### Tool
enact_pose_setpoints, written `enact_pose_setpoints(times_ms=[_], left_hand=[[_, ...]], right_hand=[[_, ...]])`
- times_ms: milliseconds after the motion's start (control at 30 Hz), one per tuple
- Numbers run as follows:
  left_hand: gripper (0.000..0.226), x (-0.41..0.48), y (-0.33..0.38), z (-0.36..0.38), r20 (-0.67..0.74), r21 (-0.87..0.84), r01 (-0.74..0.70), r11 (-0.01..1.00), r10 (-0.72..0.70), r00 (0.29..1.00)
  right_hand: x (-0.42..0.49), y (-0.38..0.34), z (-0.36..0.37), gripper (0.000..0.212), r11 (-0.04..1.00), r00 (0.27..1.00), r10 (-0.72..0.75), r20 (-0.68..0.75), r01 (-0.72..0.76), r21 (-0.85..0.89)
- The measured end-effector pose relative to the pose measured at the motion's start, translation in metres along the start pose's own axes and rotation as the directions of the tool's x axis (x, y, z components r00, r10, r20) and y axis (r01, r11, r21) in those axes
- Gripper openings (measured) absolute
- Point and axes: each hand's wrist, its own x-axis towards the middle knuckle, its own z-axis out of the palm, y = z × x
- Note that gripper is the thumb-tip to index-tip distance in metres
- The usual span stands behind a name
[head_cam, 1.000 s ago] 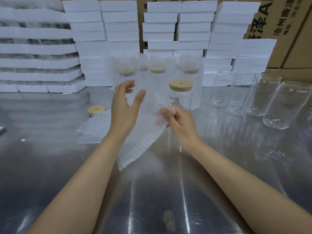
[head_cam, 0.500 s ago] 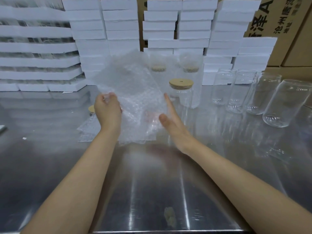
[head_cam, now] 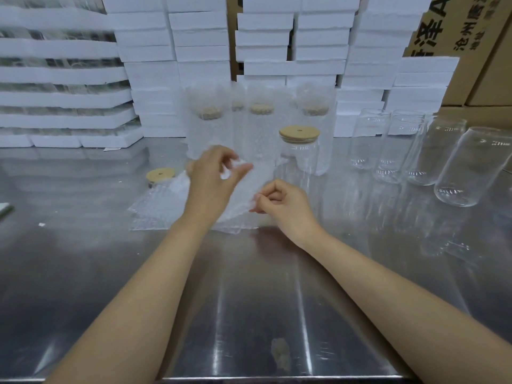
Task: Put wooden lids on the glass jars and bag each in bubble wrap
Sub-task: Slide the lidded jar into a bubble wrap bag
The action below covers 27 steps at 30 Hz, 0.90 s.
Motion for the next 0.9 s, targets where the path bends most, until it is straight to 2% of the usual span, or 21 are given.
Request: enact_pose_setpoints(times_ms=[33,100,133,200,267,333,367,433,500,567,633,667,700,767,833,900], left_hand=[[0.023,-0.002,0.004,0.002,0.166,-0.093,-0.004,0.996,0.019,0.986],[0.039,-0.008,0.008,0.004,0.436,-0.151,0.064,0.986,0.008,0.9],[0.044,-0.011,0.007,0.006,0.506,-0.15,0.104,0.983,-0.014,0.862],[0.04,-0.015,-0.001,0.008,0.533,-0.123,0.134,0.983,-0.049,0.845],[0.022,-0.014,-0.007,0.006,0.521,-0.115,0.127,0.985,-0.049,0.852],[0.016,-0.012,-0.009,0.005,0.53,-0.132,0.118,0.984,-0.03,0.847],[0.012,-0.011,-0.009,0.005,0.527,-0.13,0.116,0.985,-0.031,0.85],[0.019,-0.008,-0.008,0.004,0.469,-0.102,0.095,0.99,-0.036,0.882],[0.031,-0.003,-0.009,0.001,0.36,-0.054,0.08,0.995,-0.055,0.931],[0.023,0.002,-0.009,-0.005,0.204,0.019,0.072,0.997,-0.074,0.976],[0.017,0.006,-0.009,-0.014,-0.003,0.128,0.044,0.991,-0.044,0.999],[0.017,0.008,-0.007,-0.018,-0.09,0.18,0.021,0.983,-0.005,0.996],[0.018,0.009,-0.004,-0.021,-0.153,0.234,-0.009,0.972,0.046,0.987],[0.017,0.009,0.006,-0.024,-0.205,0.37,-0.07,0.926,0.155,0.967],[0.018,0.007,0.016,-0.02,-0.146,0.453,-0.128,0.882,0.215,0.966],[0.019,0.001,0.023,-0.01,0.016,0.443,-0.176,0.879,0.188,0.982]], right_hand=[[0.0,-0.001,-0.001,0.024,1.0,1.0,-0.018,-0.022,0.018,0.0],[0.0,-0.001,-0.004,0.031,0.996,0.994,-0.08,-0.072,0.077,-0.047],[-0.001,-0.002,-0.006,0.032,0.99,0.989,-0.12,-0.091,0.112,-0.087],[-0.002,-0.004,-0.01,0.029,0.962,0.971,-0.22,-0.092,0.2,-0.185],[-0.002,-0.006,-0.014,0.017,0.878,0.945,-0.327,0.004,0.305,-0.368],[-0.004,-0.008,-0.016,0.005,0.704,0.885,-0.451,0.115,0.432,-0.564],[-0.004,-0.009,-0.016,0.009,0.616,0.84,-0.528,0.125,0.479,-0.625],[-0.004,-0.012,-0.017,0.012,0.516,0.753,-0.65,0.098,0.533,-0.67],[-0.003,-0.015,-0.02,0.011,0.414,0.638,-0.767,0.066,0.571,-0.709],[0.002,-0.019,-0.026,0.017,0.307,0.493,-0.87,0.02,0.572,-0.761],[0.007,-0.025,-0.032,0.033,0.299,0.401,-0.913,-0.07,0.543,-0.785],[0.01,-0.028,-0.035,0.041,0.328,0.402,-0.909,-0.11,0.526,-0.785],[0.012,-0.031,-0.038,0.048,0.366,0.439,-0.888,-0.134,0.501,-0.784],[0.016,-0.034,-0.042,0.058,0.443,0.571,-0.806,-0.156,0.407,-0.799],[0.018,-0.033,-0.047,0.061,0.504,0.693,-0.701,-0.167,0.316,-0.804],[0.019,-0.03,-0.052,0.054,0.559,0.782,-0.605,-0.154,0.279,-0.781]])
